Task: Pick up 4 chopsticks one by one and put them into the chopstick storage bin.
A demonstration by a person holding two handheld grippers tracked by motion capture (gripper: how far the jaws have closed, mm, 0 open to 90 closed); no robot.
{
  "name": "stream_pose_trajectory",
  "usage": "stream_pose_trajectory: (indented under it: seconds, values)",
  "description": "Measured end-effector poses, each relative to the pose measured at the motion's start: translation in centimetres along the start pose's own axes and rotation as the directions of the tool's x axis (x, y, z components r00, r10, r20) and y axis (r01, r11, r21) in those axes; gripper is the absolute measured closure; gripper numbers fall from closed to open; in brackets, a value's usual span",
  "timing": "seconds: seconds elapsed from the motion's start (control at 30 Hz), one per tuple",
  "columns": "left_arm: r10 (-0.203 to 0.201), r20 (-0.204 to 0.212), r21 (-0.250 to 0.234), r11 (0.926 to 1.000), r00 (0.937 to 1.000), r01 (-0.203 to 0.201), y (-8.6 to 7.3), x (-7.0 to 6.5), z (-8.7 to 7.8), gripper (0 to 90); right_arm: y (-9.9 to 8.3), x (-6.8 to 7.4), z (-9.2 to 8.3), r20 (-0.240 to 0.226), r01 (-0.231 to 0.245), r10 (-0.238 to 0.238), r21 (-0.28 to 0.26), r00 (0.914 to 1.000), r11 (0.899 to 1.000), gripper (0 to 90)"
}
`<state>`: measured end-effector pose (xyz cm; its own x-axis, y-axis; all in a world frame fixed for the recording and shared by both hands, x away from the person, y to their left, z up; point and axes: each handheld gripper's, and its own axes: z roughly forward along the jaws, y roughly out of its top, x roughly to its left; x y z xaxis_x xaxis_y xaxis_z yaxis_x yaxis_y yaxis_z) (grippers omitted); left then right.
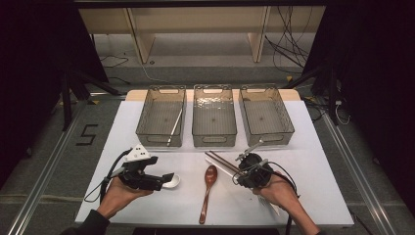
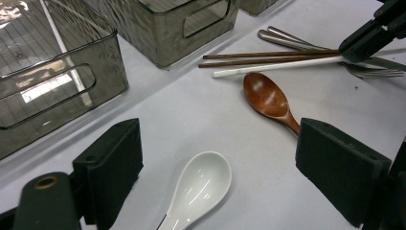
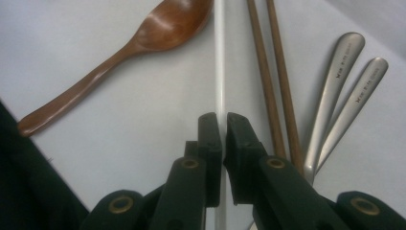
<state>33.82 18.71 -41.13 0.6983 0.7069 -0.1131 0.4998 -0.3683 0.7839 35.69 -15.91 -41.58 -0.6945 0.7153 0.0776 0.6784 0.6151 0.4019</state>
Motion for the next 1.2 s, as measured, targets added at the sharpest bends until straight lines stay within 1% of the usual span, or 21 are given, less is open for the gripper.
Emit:
stream_pose_trajectory:
  seconds: [0.07, 0.17, 0.2, 0.27, 0.33, 0.4, 0.47, 0.5, 0.53, 0.6, 0.67, 0.77, 0.87, 0.9, 1.0, 1.07, 1.1, 1.2]
  values:
    - [-0.001, 0.001, 0.0, 1.0, 1.0, 0.001, 0.0, 0.0, 0.1, 15.6, -0.1, 0.0, -0.3, 0.0, 0.008, -0.008, -0.01, 1.0, 1.0, 86.1]
    - [0.0, 0.003, 0.004, 1.0, 1.0, 0.0, 0.0, 0.0, 0.2, 15.6, -0.2, 0.0, -0.5, -0.004, 0.006, -0.006, -0.011, 1.0, 1.0, 86.1]
    - [0.0, 0.004, 0.004, 1.0, 1.0, 0.0, 0.0, 0.0, 0.2, 15.6, -0.2, 0.1, -0.5, -0.003, 0.013, -0.013, -0.003, 0.9999, 1.0, 86.1]
    - [0.003, 0.007, 0.005, 1.0, 1.0, -0.003, 0.1, 0.0, 0.3, 15.6, -0.2, 0.1, -0.6, -0.006, 0.012, -0.012, -0.008, 0.9999, 1.0, 86.1]
    - [0.001, 0.017, 0.007, 1.0, 0.9999, -0.001, 0.2, -0.1, 0.7, 15.6, -0.1, 0.1, -0.6, -0.006, 0.011, -0.011, -0.012, 0.9999, 1.0, 86.1]
    - [0.005, 0.035, 0.012, 0.9999, 0.9994, -0.006, 0.5, -0.3, 1.3, 15.7, -0.1, 0.1, -0.7, -0.003, 0.014, -0.014, -0.016, 0.9999, 1.0, 86.1]
    - [0.019, 0.046, 0.02, 0.9996, 0.9987, -0.02, 0.7, -0.6, 2.0, 15.8, -0.1, 0.2, -0.7, -0.001, 0.017, -0.017, -0.012, 0.9998, 1.0, 86.1]
    - [0.032, 0.054, 0.025, 0.9991, 0.998, -0.034, 0.9, -0.7, 2.3, 15.8, -0.1, 0.3, -0.8, -0.001, 0.02, -0.02, -0.014, 0.9998, 1.0, 86.1]
    - [0.035, 0.059, 0.026, 0.999, 0.9976, -0.036, 1.1, -0.9, 2.6, 15.9, 0.0, 0.3, -0.8, -0.001, 0.026, -0.026, -0.012, 0.9997, 1.0, 86.1]
    - [0.06, 0.076, 0.04, 0.9972, 0.9953, -0.064, 1.5, -1.2, 3.6, 16.3, 0.1, 0.3, -0.9, -0.001, 0.029, -0.029, -0.014, 0.9996, 0.999, 86.1]
    - [0.089, 0.085, 0.061, 0.9937, 0.9924, -0.095, 1.9, -1.6, 4.8, 16.6, 0.1, 0.3, -0.9, 0.0, 0.029, -0.029, -0.015, 0.9996, 0.999, 86.1]
    - [0.117, 0.112, 0.083, 0.9884, 0.9868, -0.126, 2.7, -2.4, 6.7, 16.9, 0.1, 0.3, -1.0, 0.0, 0.033, -0.033, -0.014, 0.9995, 0.999, 86.1]
    - [0.149, 0.138, 0.098, 0.9818, 0.9791, -0.163, 3.3, -3.2, 8.4, 17.4, 0.2, 0.3, -1.2, 0.003, 0.038, -0.038, -0.016, 0.9993, 0.999, 86.1]
    - [0.158, 0.143, 0.101, 0.9796, 0.9769, -0.174, 3.4, -3.5, 8.9, 17.7, 0.2, 0.3, -1.3, 0.002, 0.038, -0.038, -0.019, 0.9993, 0.999, 86.1]
    - [0.192, 0.153, 0.123, 0.9695, 0.9693, -0.212, 3.7, -4.2, 10.3, 18.3, 0.2, 0.2, -1.3, 0.004, 0.049, -0.049, -0.02, 0.9988, 0.999, 86.1]
    - [0.206, 0.161, 0.126, 0.9657, 0.9652, -0.227, 3.8, -4.7, 11.2, 18.8, 0.1, 0.3, -1.4, 0.005, 0.051, -0.051, -0.021, 0.9987, 0.998, 86.0]
    - [0.227, 0.166, 0.137, 0.9584, 0.9596, -0.25, 3.9, -4.9, 11.5, 19.3, 0.2, 0.3, -1.4, 0.007, 0.049, -0.049, -0.021, 0.9988, 0.999, 86.0]
    - [0.262, 0.179, 0.147, 0.9461, 0.9484, -0.289, 4.2, -5.5, 12.4, 21.4, 0.2, 0.2, -1.5, 0.006, 0.05, -0.05, -0.023, 0.9987, 0.998, 86.0]
